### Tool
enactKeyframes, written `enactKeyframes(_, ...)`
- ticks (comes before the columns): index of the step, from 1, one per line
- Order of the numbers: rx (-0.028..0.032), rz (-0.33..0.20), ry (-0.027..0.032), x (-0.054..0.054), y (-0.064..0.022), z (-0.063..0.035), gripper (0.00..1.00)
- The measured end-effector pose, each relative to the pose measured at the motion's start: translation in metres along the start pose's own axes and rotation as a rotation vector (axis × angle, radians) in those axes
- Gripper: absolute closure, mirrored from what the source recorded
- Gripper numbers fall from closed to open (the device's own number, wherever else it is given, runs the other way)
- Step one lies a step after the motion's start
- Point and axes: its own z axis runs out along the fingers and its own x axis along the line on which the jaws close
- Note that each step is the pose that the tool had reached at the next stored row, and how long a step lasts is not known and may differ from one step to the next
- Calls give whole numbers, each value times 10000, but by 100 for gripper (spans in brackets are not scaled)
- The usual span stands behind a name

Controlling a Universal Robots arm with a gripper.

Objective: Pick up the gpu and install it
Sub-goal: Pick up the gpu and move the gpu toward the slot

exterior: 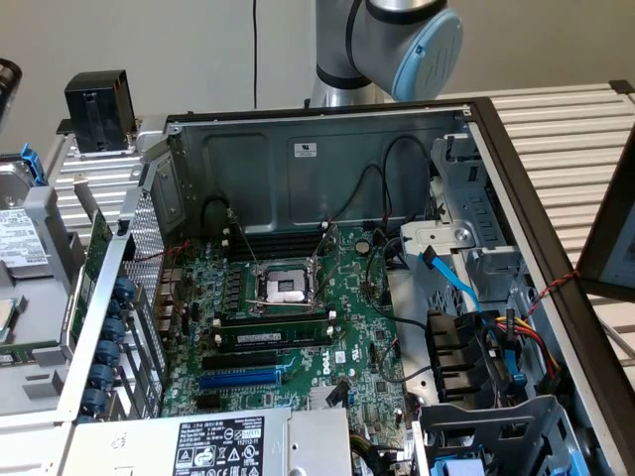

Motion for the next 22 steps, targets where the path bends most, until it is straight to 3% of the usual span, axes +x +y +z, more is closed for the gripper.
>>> enactKeyframes(7, 0, 0, 0, 0, 0, 0, 89)
enactKeyframes(9, -2, 5, -27, 6, 0, 2, 89)
enactKeyframes(10, -8, 5, -90, 10, -1, 5, 89)
enactKeyframes(11, -15, -2, -192, 16, -1, 8, 88)
enactKeyframes(14, -39, -22, -531, 47, -4, 17, 70)
enactKeyframes(19, -106, -45, -926, 95, -9, 38, 64)
enactKeyframes(22, -202, -60, -1171, 123, -10, 45, 64)
